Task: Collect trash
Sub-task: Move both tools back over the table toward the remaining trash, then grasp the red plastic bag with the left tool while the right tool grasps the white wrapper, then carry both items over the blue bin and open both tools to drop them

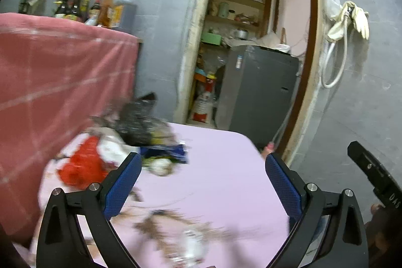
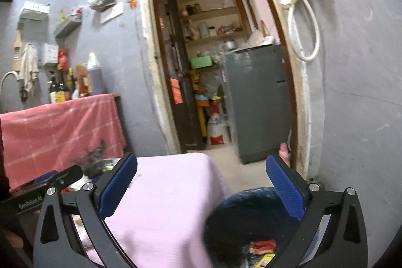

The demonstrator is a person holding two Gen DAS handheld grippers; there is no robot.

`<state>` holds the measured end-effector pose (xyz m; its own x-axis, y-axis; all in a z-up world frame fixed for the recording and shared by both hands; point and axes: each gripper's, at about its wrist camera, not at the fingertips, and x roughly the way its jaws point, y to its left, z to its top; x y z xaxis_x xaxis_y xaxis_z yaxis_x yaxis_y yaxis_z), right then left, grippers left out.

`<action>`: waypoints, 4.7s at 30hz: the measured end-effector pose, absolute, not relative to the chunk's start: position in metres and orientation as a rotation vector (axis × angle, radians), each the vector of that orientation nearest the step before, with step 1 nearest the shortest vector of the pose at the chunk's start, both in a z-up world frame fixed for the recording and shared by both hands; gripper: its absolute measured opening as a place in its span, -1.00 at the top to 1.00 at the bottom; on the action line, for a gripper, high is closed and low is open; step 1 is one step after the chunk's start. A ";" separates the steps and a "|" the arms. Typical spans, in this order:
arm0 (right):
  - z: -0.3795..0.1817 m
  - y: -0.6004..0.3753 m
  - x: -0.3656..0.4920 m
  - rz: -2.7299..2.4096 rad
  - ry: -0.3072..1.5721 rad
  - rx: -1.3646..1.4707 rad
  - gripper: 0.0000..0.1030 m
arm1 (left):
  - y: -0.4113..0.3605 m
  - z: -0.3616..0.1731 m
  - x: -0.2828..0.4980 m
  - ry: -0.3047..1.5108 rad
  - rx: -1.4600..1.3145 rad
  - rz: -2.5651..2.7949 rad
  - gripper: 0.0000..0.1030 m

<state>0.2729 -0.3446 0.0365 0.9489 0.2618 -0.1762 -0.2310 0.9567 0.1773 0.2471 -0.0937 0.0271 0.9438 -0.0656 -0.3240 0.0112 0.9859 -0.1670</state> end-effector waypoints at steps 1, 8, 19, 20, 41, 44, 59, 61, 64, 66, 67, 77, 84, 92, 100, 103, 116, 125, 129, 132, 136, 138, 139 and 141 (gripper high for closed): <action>0.039 -0.337 0.270 0.263 0.202 0.147 -1.00 | -0.085 0.027 0.242 0.333 -0.163 -0.027 -0.87; 0.042 -0.288 0.257 0.339 0.261 0.109 -1.00 | -0.032 0.019 0.219 0.355 -0.146 0.060 -0.87; 0.015 -0.220 0.260 0.428 0.500 0.074 -1.00 | 0.038 -0.006 0.218 0.466 -0.153 0.148 -0.87; 0.012 -0.213 0.260 0.422 0.526 0.067 -1.00 | 0.041 -0.009 0.220 0.478 -0.157 0.144 -0.87; -0.045 -0.164 0.260 0.292 0.820 0.053 -0.30 | 0.064 -0.020 0.260 0.616 -0.212 0.011 -0.84; -0.049 -0.164 0.262 0.297 0.839 0.070 -0.08 | 0.064 -0.019 0.265 0.616 -0.206 0.002 -0.75; -0.045 -0.159 0.272 0.342 0.824 0.109 0.45 | 0.067 -0.025 0.279 0.686 -0.229 -0.073 0.22; -0.043 -0.156 0.272 0.347 0.810 0.107 0.48 | 0.065 -0.024 0.277 0.685 -0.224 -0.076 0.41; -0.039 -0.152 0.271 0.356 0.789 0.096 0.51 | 0.063 -0.023 0.275 0.678 -0.224 -0.082 0.56; -0.037 -0.152 0.271 0.362 0.776 0.096 0.52 | 0.062 -0.022 0.273 0.672 -0.220 -0.082 0.70; -0.036 -0.152 0.271 0.367 0.771 0.096 0.52 | 0.062 -0.022 0.274 0.670 -0.220 -0.084 0.70; -0.025 -0.161 0.266 0.388 0.689 0.094 0.55 | 0.041 -0.018 0.249 0.632 -0.260 -0.093 0.76; -0.009 -0.177 0.261 0.388 0.582 0.098 0.55 | 0.013 -0.008 0.231 0.559 -0.268 -0.113 0.76; 0.009 -0.214 0.260 0.359 0.463 0.107 0.55 | -0.022 0.008 0.233 0.467 -0.275 -0.137 0.76; 0.021 -0.267 0.267 0.282 0.362 0.064 0.55 | -0.089 0.017 0.243 0.394 -0.264 -0.201 0.76; 0.022 -0.294 0.272 0.244 0.333 0.053 0.55 | -0.119 0.016 0.253 0.397 -0.265 -0.237 0.76; -0.013 -0.400 0.306 0.120 0.338 0.057 0.55 | -0.231 -0.016 0.307 0.486 -0.252 -0.306 0.76; -0.053 -0.439 0.328 0.081 0.443 0.114 0.54 | -0.270 -0.047 0.332 0.578 -0.158 -0.312 0.76; -0.067 -0.447 0.335 0.083 0.502 0.126 0.54 | -0.279 -0.058 0.342 0.625 -0.119 -0.313 0.76; -0.074 -0.451 0.337 0.086 0.534 0.143 0.54 | -0.284 -0.067 0.344 0.645 -0.103 -0.314 0.76; -0.075 -0.454 0.338 0.087 0.548 0.146 0.50 | -0.289 -0.073 0.348 0.672 -0.092 -0.314 0.75; -0.075 -0.456 0.341 0.086 0.554 0.150 0.47 | -0.292 -0.075 0.346 0.670 -0.082 -0.317 0.74; -0.076 -0.457 0.341 0.085 0.558 0.153 0.47 | -0.293 -0.076 0.346 0.671 -0.079 -0.319 0.74; -0.077 -0.457 0.343 0.085 0.564 0.157 0.44 | -0.294 -0.076 0.348 0.674 -0.076 -0.318 0.72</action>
